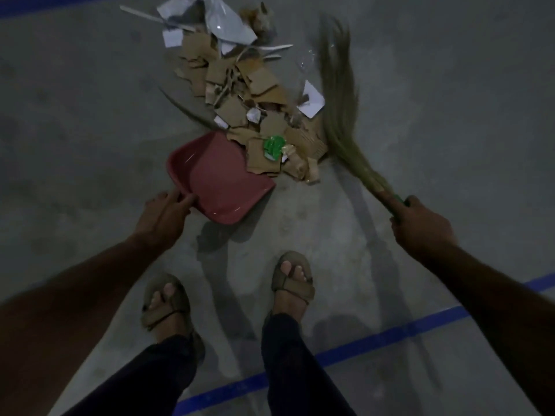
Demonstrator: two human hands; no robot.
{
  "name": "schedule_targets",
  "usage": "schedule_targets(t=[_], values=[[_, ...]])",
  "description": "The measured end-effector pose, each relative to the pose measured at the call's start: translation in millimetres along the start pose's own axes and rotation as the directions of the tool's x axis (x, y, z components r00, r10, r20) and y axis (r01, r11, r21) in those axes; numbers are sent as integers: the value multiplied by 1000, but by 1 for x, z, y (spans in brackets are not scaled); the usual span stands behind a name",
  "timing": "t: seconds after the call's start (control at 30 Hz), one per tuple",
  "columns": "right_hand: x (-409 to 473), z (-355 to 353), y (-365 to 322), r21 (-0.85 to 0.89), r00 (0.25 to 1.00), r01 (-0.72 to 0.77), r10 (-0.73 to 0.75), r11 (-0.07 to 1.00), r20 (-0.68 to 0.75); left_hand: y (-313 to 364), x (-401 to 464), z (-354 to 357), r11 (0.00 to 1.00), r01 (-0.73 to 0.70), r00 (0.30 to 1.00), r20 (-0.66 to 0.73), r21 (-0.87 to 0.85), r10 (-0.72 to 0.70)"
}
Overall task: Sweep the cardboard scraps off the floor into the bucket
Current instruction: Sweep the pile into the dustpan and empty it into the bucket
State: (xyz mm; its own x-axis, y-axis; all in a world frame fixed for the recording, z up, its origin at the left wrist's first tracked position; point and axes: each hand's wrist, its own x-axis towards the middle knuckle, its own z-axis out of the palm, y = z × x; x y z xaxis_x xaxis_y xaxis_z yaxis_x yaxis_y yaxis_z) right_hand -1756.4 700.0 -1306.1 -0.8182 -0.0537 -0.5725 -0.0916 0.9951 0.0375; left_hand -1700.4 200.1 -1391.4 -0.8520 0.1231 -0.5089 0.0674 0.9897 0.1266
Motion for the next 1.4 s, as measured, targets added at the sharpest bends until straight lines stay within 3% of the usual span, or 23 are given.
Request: schedule_targets(t=[0.4,0.67,1.07,1.2,1.4], values=[[-65,36,-4,102,938,345,-348,933,12,47,20,10,992,64,998,3,-106,-64],[-110,33,-27,298,962,239,-267,924,56,61,15,10,980,145,989,3,-137,-146],[-79,-9,-11,218,997,14,3,976,-76,48,-15,23,937,268,960,-15,-222,-278],[-35,-21,-8,181,995,-4,22,984,-96,29,-4,22,962,217,974,-27,-166,-224],[9,-19,-7,62,989,111,-116,992,96,31,29,11,991,49,998,-28,-121,-52]])
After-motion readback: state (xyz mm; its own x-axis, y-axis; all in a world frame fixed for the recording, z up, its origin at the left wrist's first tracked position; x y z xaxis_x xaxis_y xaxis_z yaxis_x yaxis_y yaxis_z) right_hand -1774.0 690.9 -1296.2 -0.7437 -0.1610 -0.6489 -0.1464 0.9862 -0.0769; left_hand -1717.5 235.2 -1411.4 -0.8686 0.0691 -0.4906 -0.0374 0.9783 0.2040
